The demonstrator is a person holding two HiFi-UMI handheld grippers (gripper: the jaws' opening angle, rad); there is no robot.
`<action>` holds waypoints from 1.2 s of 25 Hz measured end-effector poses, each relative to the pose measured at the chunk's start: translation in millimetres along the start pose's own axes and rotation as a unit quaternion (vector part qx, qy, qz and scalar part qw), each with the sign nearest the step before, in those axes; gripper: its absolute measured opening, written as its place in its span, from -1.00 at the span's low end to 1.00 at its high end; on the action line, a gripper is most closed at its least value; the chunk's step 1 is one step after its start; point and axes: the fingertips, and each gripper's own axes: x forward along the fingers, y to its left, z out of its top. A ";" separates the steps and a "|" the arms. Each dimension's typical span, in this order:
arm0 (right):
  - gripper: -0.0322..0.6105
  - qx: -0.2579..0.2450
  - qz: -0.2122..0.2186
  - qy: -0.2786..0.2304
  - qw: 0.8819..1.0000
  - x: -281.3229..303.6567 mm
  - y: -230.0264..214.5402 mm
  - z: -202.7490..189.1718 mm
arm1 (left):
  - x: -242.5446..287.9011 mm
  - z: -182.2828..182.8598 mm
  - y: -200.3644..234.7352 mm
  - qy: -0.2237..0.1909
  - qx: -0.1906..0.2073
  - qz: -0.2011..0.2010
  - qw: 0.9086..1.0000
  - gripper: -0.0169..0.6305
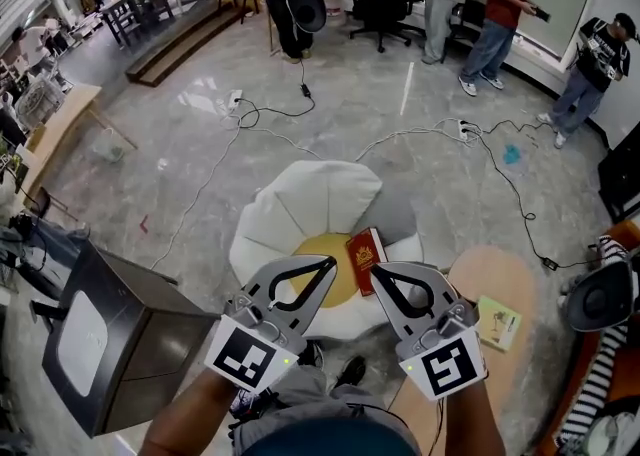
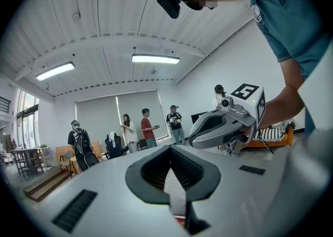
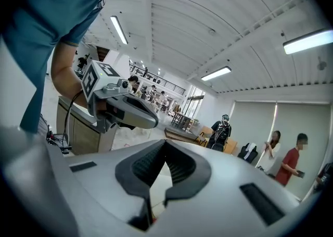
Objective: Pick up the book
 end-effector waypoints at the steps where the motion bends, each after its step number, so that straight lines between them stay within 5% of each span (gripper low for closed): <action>1: -0.86 0.002 0.000 0.003 1.000 4.1 -1.6 -2.9 | 2.0 -2.3 4.1 -0.001 -0.003 -0.001 1.000 -0.93; 22: -0.86 0.034 -0.051 0.087 0.994 109.0 -44.6 -34.7 | 47.2 -57.9 103.4 -0.029 -0.040 -0.093 0.994 -0.93; 30: -0.86 0.047 -0.043 0.082 0.995 116.5 -65.4 -55.8 | 77.9 -64.6 109.5 -0.020 -0.041 -0.093 0.995 -0.93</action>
